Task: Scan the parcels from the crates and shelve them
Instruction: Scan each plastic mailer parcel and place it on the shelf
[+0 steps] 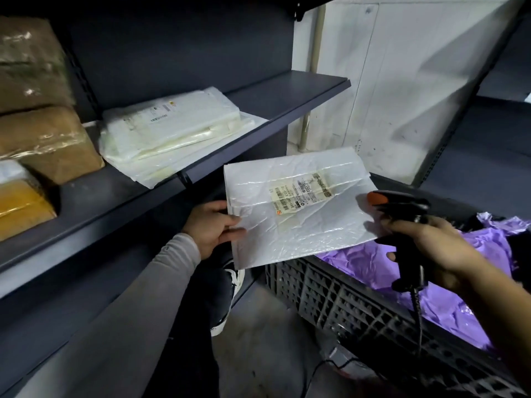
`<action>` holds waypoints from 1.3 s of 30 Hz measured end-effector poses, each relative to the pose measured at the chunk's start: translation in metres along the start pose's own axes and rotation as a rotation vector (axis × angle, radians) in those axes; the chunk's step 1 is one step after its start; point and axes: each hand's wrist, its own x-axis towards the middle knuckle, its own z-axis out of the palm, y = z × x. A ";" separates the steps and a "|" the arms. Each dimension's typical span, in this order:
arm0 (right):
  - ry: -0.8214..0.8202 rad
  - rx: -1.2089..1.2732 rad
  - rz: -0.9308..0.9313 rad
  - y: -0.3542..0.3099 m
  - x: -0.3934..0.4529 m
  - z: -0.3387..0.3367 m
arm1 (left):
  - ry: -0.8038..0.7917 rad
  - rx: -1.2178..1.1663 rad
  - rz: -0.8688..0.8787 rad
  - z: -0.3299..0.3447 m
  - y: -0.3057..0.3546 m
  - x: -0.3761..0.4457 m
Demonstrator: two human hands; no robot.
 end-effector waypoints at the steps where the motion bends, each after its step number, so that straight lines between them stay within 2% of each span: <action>1: 0.008 -0.001 -0.017 -0.002 -0.002 0.001 | 0.019 0.024 0.030 0.000 0.002 -0.003; 8: -0.068 0.031 -0.122 -0.043 -0.005 0.019 | 0.102 0.111 0.205 -0.015 0.046 -0.032; 14: -0.091 0.150 -0.208 -0.082 0.016 0.067 | 0.282 0.139 0.398 -0.039 0.103 -0.037; 17: -0.131 0.163 -0.220 -0.096 0.027 0.092 | 0.299 0.172 0.506 -0.048 0.117 -0.035; 21: -0.182 0.147 -0.241 -0.110 0.041 0.124 | 0.354 0.424 0.626 -0.062 0.131 -0.034; 28: -0.226 0.146 -0.249 -0.124 0.078 0.178 | 0.402 0.909 0.643 -0.077 0.136 -0.018; 31: -0.226 0.146 -0.241 -0.126 0.097 0.200 | 0.456 1.055 0.596 -0.081 0.132 -0.003; 33: -0.238 0.131 -0.229 -0.128 0.108 0.214 | 0.481 1.204 0.523 -0.084 0.130 0.010; 36: -0.242 0.129 -0.218 -0.131 0.124 0.232 | 0.396 1.308 0.319 -0.090 0.131 0.022; 39: -0.246 0.117 -0.210 -0.133 0.139 0.248 | 0.414 1.399 0.278 -0.095 0.131 0.036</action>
